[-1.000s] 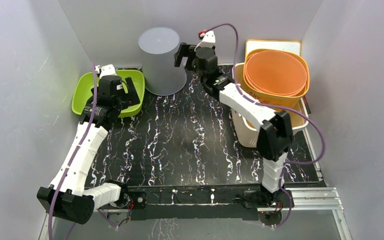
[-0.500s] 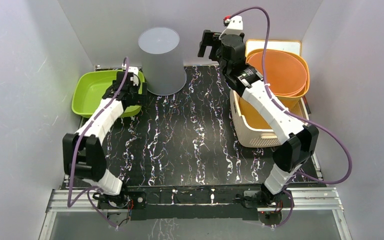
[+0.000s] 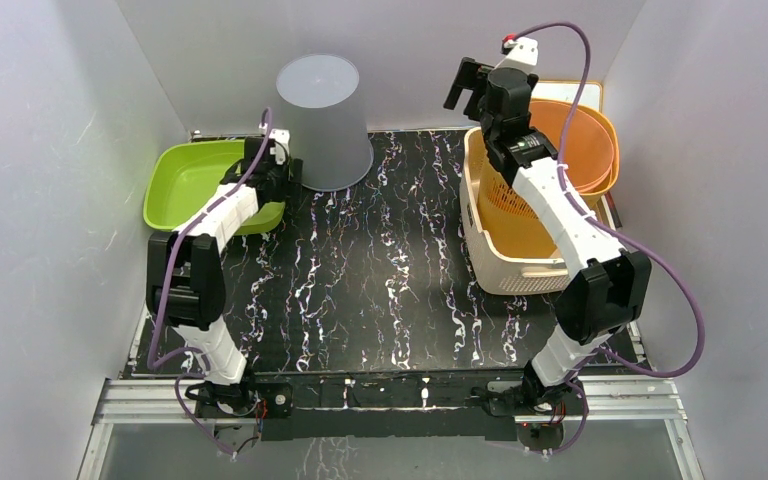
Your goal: Turn the large container upside down
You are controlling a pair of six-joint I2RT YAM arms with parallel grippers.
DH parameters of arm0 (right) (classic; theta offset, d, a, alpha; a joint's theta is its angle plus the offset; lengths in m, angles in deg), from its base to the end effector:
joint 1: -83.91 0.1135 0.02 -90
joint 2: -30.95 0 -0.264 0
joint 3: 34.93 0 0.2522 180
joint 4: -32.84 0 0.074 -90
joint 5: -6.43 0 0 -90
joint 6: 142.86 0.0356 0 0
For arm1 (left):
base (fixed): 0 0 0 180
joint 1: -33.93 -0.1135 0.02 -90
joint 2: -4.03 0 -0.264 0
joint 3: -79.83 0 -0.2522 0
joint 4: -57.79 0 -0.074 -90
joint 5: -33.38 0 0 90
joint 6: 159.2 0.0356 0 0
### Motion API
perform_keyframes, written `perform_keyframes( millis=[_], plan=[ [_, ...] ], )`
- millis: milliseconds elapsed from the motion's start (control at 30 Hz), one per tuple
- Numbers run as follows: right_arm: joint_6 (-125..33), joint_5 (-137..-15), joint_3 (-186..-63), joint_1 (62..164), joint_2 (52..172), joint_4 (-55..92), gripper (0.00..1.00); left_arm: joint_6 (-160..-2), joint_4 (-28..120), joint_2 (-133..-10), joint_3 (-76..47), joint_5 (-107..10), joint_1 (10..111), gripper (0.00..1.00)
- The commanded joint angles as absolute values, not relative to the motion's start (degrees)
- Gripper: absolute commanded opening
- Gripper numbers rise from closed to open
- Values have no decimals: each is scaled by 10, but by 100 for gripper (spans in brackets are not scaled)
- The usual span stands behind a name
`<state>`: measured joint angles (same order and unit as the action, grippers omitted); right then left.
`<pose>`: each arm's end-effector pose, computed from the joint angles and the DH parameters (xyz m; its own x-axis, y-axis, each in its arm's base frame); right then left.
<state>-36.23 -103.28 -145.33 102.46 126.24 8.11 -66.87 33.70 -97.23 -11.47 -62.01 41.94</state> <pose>0.3772 0.1139 0.4242 -0.1473 0.2348 -0.9608 0.0604 0.9717 0.2282 0.4020 -0.0532 0.2522 -0.5880 0.1236 -0.7994 0.0881 0.9922 0.0886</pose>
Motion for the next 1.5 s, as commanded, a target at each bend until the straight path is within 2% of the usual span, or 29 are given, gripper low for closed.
perform_keyframes(
  millis=[0,300,567,633,667,733,767,967,1167,1333,1467],
  plan=[
    [-351,-1008,-1450,1012,1228,120,97,-682,359,-965,-137,-651,422,74],
    [-342,-984,-1430,1005,1222,133,96,-716,420,-979,-207,-722,421,66],
    [-332,-983,-1417,1005,1215,138,95,-723,413,-962,-216,-720,422,50],
    [-330,-982,-1414,1005,1213,138,96,-725,405,-951,-224,-713,424,41],
    [-329,-982,-1412,1005,1212,139,98,-727,404,-943,-229,-708,424,31],
    [-328,-985,-1408,1005,1208,140,98,-732,398,-928,-243,-698,427,6],
    [-328,-987,-1406,1004,1205,142,98,-734,393,-920,-249,-695,428,0],
    [-327,-996,-1390,1005,1190,149,98,-743,340,-874,-264,-695,441,0],
    [-314,-1028,-1371,1005,1177,163,98,-779,246,-798,-211,-658,468,0],
    [-312,-1069,-1376,1004,1179,169,98,-831,186,-756,-108,-562,499,0],
    [-305,-1069,-1387,1004,1183,169,97,-894,193,-721,-58,-449,508,0]
  ],
)
